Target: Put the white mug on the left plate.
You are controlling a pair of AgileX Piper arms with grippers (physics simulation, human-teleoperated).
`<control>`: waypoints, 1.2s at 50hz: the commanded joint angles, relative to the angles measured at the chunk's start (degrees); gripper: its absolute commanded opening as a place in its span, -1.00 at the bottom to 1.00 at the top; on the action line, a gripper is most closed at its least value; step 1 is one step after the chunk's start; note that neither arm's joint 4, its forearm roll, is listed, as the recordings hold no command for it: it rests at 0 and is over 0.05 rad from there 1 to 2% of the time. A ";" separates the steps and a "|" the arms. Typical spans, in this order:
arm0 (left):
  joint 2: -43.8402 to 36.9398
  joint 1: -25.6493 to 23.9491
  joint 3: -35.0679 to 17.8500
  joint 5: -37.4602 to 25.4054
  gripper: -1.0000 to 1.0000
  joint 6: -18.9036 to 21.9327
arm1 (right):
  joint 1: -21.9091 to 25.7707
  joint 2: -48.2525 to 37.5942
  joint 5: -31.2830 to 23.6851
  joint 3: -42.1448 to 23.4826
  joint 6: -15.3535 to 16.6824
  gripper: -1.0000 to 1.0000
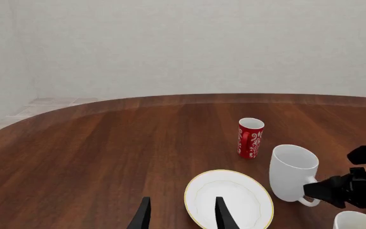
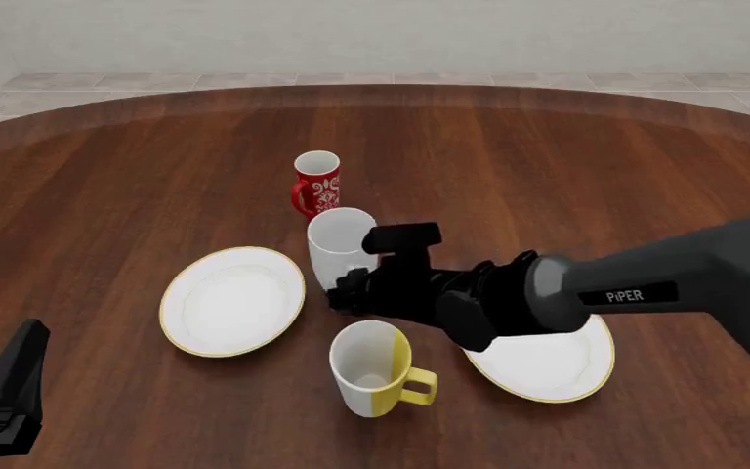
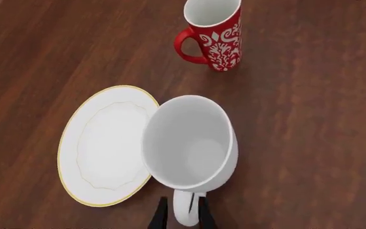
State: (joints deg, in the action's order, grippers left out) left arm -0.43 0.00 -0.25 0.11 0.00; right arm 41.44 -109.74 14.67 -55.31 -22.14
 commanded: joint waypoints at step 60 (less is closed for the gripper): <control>0.00 0.00 0.00 0.00 1.00 -0.01 | -1.96 11.97 -10.16 -7.92 13.37 -1.00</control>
State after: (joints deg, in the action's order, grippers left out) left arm -0.43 0.00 -0.25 0.11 0.00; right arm 38.28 -99.92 5.06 -61.52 -9.68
